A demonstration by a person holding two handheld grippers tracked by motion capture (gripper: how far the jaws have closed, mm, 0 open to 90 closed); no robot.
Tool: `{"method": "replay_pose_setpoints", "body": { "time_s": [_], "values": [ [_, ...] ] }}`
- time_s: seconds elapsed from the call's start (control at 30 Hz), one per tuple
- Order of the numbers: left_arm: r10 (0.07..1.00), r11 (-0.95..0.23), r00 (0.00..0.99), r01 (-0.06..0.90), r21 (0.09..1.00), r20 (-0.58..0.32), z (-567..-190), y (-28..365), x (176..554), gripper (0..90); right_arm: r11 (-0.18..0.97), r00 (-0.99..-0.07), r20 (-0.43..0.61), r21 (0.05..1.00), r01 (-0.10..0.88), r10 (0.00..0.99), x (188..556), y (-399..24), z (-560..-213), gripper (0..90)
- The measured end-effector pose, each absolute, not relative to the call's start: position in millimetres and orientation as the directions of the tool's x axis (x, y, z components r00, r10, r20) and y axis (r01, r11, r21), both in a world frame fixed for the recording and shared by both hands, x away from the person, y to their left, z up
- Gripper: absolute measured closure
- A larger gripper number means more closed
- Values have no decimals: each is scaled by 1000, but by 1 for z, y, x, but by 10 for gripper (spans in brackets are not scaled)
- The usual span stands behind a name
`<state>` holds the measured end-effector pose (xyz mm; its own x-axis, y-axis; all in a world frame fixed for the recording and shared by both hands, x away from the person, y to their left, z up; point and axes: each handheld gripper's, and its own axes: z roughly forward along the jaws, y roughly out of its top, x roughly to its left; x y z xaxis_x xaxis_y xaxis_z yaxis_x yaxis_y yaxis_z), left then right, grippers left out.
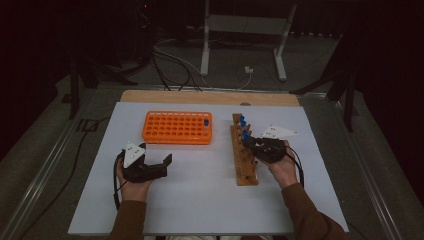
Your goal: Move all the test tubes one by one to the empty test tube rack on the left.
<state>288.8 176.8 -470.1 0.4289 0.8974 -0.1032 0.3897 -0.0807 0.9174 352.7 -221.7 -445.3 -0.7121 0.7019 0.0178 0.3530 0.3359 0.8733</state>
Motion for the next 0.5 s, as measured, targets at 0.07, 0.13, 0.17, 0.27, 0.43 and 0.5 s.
{"method": "replay_pose_setpoints", "body": {
  "time_s": [0.07, 0.13, 0.17, 0.27, 0.43, 0.5],
  "values": [
    [897, -86, 432, 390, 917, -100, -470, 176, 289, 8, 337, -715, 15, 876, 347, 699, 352, -221, -442, 770],
    [896, -89, 433, 389, 917, -96, -470, 175, 289, 8, 339, -717, 13, 875, 346, 697, 351, -221, -439, 770],
    [896, -91, 434, 388, 917, -95, -470, 174, 289, 8, 341, -719, 11, 875, 343, 695, 351, -221, -438, 770],
    [893, -99, 442, 389, 916, -91, -470, 172, 289, 8, 343, -719, 8, 875, 341, 695, 351, -221, -433, 770],
    [888, -103, 450, 390, 915, -92, -469, 167, 290, 8, 354, -725, -3, 874, 333, 689, 351, -221, -425, 770],
    [887, -102, 452, 391, 915, -94, -469, 167, 290, 8, 354, -727, 0, 873, 334, 687, 351, -221, -423, 771]
  ]
}}
